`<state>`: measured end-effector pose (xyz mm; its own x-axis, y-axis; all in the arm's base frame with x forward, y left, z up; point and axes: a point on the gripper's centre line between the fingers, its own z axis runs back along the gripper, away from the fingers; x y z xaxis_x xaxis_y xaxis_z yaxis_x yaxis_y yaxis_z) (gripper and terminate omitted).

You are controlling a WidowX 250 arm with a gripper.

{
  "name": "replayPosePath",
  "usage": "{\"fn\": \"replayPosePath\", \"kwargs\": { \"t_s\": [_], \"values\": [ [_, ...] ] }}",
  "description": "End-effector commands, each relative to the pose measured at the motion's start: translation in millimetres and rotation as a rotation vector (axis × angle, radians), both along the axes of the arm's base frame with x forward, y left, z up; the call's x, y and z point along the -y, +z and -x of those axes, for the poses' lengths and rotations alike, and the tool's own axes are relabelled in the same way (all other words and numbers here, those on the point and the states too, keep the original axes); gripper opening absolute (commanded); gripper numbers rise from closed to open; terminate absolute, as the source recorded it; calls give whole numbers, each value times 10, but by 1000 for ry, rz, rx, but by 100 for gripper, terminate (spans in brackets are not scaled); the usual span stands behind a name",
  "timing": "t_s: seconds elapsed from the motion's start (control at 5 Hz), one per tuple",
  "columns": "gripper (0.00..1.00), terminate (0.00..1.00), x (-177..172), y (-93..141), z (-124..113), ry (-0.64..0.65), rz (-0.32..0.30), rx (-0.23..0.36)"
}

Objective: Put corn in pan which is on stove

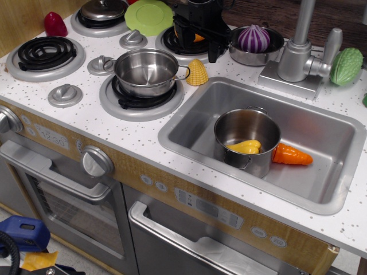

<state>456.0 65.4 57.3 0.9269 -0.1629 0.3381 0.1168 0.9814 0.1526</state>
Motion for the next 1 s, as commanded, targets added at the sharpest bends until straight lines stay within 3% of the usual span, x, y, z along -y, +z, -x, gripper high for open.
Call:
{"fn": "replayPosePath", "kwargs": {
  "t_s": [0.0, 0.6, 0.8],
  "values": [
    [100, 0, 0, 0, 0, 0, 0, 0],
    [100, 0, -56, -221, -49, 11, 71, 17],
    [0, 0, -80, -252, -71, 12, 90, 20]
  ]
}}
